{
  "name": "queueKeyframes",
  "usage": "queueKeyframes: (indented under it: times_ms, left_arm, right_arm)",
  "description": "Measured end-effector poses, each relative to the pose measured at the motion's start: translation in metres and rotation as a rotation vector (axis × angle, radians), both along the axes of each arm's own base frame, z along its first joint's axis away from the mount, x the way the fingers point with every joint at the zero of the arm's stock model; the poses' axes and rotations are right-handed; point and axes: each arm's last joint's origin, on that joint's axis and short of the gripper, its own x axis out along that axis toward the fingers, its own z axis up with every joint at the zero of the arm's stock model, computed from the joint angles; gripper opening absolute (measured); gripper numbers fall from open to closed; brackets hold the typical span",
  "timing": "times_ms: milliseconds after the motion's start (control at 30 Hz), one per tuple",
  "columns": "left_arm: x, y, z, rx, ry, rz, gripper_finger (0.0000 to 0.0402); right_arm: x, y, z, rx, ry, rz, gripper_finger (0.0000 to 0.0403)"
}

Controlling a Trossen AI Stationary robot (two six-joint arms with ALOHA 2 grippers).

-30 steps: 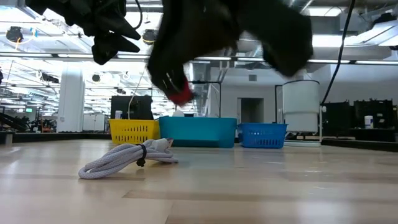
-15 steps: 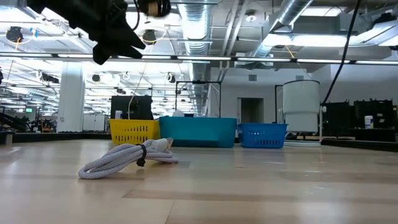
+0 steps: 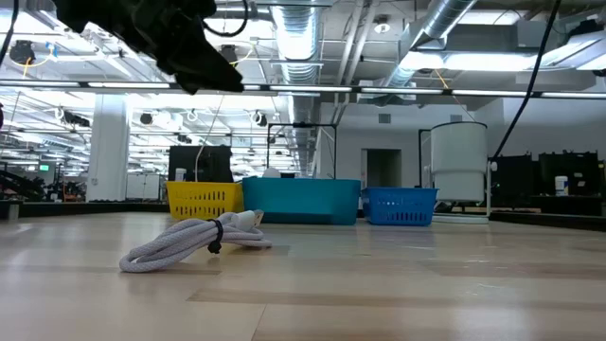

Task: Pick and place items into bin
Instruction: Put the black charger cable into the yellow bin

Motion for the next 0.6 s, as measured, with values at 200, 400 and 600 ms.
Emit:
queueKeyframes:
  times_ms: [200,400,600]
  left_arm:
    - [0.011,-0.014,0.004,0.19,-0.093,-0.093,0.0128]
    - [0.011,-0.028,0.012,0.378,-0.157,-0.206,0.0128]
    - [0.009,-0.039,0.012,0.484,-0.161,-0.286,0.0128]
  right_arm:
    - [-0.006,-0.009,0.012,0.13,0.009,-0.013,0.0029]
    - [-0.004,-0.021,0.016,0.242,0.042,-0.025,0.0028]
    - [0.0,-0.03,0.016,0.261,0.059,-0.022,0.0031]
